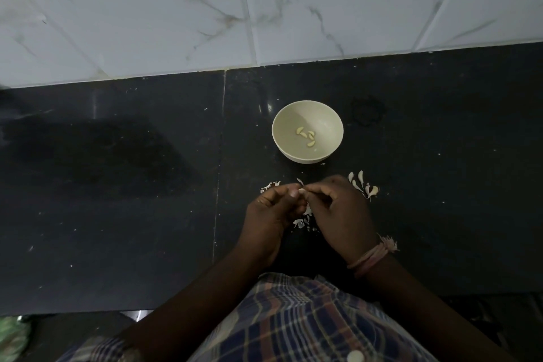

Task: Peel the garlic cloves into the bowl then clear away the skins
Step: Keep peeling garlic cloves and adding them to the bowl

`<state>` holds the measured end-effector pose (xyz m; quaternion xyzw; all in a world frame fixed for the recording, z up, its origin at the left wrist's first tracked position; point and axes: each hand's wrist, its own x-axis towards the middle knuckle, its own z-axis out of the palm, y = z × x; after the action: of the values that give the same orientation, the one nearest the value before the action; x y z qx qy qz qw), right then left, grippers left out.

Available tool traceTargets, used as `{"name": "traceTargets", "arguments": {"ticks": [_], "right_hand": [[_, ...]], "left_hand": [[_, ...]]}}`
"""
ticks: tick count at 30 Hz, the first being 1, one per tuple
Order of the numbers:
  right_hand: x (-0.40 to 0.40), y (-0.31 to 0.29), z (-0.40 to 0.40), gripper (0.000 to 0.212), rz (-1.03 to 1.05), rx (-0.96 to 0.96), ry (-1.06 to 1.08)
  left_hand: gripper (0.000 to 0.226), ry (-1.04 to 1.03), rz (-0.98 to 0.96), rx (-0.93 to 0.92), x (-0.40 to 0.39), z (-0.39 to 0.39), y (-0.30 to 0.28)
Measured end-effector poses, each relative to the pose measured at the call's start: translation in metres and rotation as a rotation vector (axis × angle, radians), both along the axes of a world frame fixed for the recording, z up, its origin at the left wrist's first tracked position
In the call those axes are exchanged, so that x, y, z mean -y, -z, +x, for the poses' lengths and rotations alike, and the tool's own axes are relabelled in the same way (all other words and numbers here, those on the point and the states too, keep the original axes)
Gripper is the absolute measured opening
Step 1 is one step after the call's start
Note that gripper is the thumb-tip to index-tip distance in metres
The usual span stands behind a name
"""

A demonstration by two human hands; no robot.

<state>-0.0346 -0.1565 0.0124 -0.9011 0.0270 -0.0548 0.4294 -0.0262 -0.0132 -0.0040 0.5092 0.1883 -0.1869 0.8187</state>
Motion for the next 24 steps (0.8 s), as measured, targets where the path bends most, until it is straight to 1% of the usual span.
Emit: {"name": "traceTargets", "arguments": {"ticks": [2,6,10,16,21,24], "right_hand": [[-0.002,0.0,-0.001,0.013,-0.004,-0.033,0.004],[-0.01,-0.003,-0.005,0.01,0.051,-0.049,0.024],[-0.008,-0.005,-0.004,0.004,0.138,-0.128,0.111],[-0.007,-0.002,-0.003,0.006,0.086,-0.17,0.083],[-0.01,0.0,-0.001,0.006,0.058,-0.148,0.041],[-0.011,0.0,-0.001,0.005,0.059,-0.131,0.051]], "left_hand": [[0.031,0.014,0.015,-0.007,0.001,-0.002,0.002],[0.023,-0.024,0.011,-0.033,0.002,-0.004,0.002],[0.024,-0.032,0.008,-0.039,0.004,-0.005,0.001],[0.021,-0.034,0.051,0.007,0.003,-0.008,-0.002],[0.017,-0.037,0.083,0.063,0.002,-0.009,-0.007],[0.015,-0.043,0.089,0.086,0.002,-0.009,-0.006]]}}
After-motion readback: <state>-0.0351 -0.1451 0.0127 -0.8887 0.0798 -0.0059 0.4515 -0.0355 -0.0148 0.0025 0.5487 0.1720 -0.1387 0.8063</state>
